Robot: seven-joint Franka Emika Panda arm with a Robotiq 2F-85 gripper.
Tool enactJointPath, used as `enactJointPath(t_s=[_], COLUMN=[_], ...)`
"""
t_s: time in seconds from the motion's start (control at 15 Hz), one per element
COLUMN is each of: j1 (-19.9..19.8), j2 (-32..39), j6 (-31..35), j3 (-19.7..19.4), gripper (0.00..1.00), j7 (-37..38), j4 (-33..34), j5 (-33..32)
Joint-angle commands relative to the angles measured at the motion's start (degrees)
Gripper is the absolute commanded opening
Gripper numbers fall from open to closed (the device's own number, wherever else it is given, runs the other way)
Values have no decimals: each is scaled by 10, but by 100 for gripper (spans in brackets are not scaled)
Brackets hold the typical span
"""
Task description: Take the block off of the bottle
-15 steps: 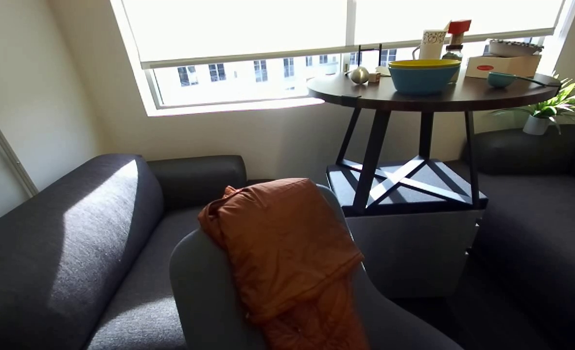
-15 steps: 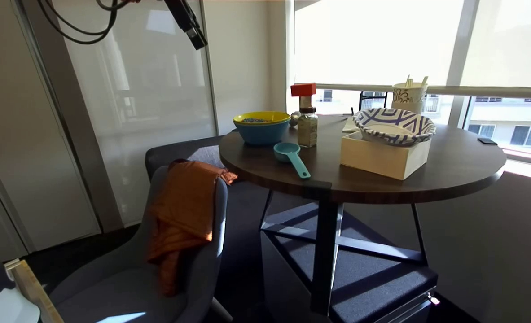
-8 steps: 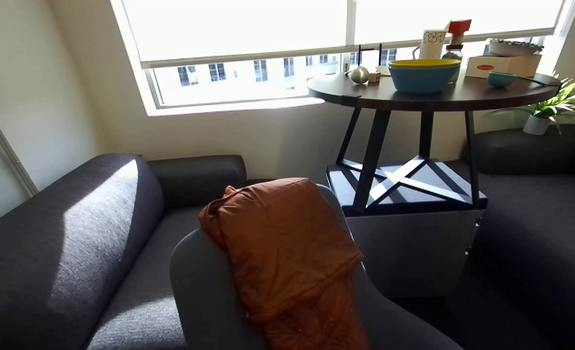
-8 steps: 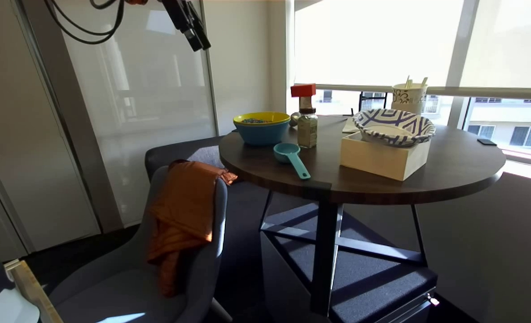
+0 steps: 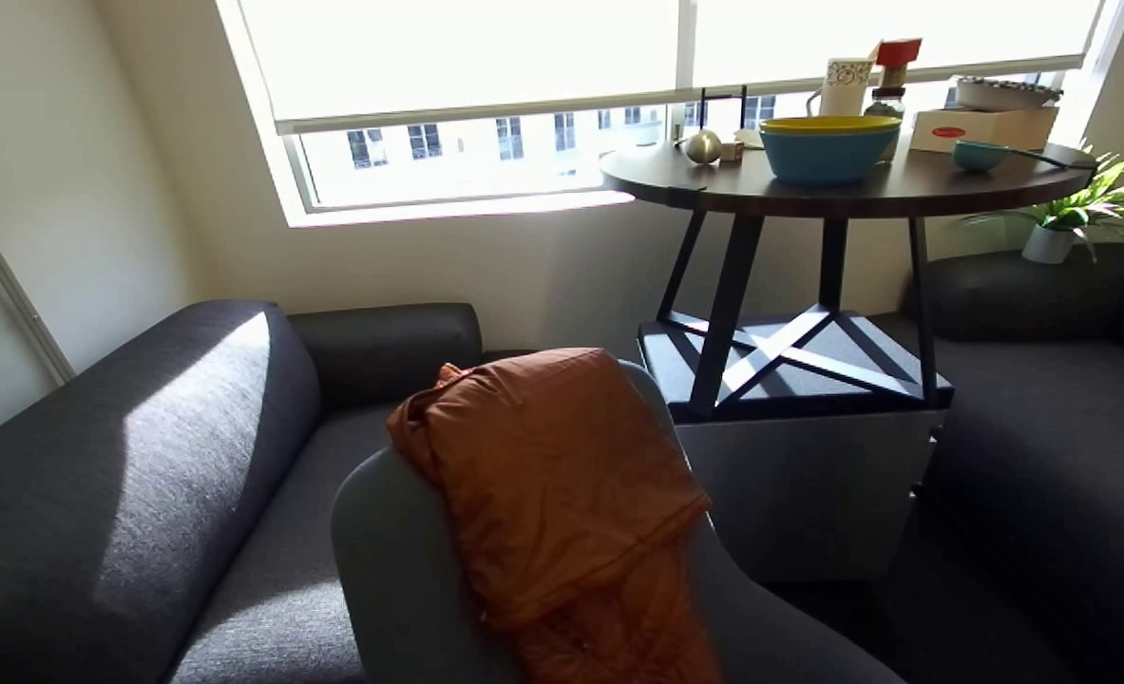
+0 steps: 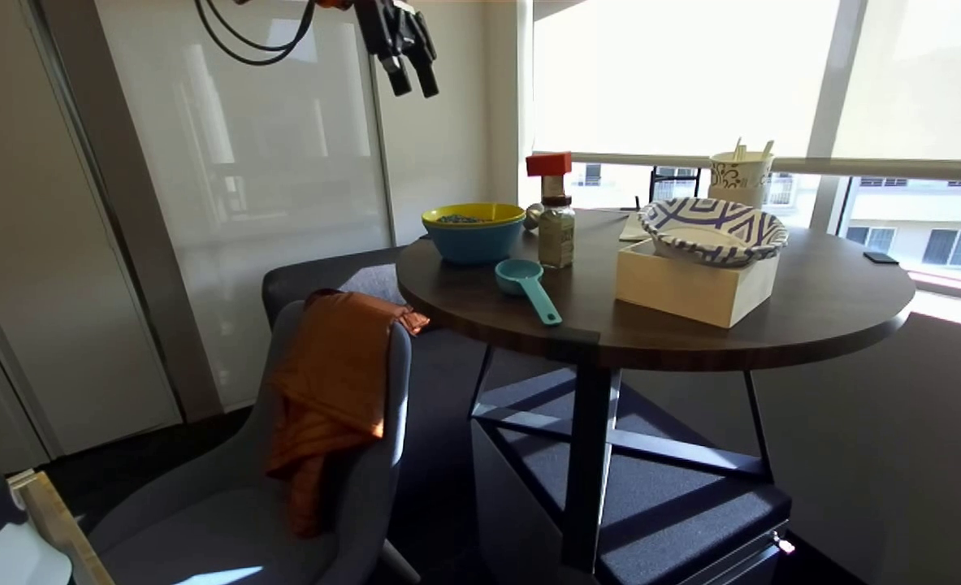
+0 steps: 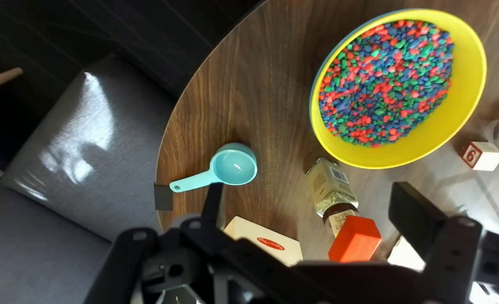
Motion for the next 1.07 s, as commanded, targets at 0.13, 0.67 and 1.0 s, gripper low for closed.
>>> enactJointPath(t_s=[0.13, 0.67, 1.0], j1=[38, 45, 32], j2=[72, 122, 216], j6=[-5, -15, -19], j3=[-70, -91, -122], gripper=[100, 100, 100], j7=[-72, -60, -79], j4=[86, 142, 237], j5=[56, 65, 115])
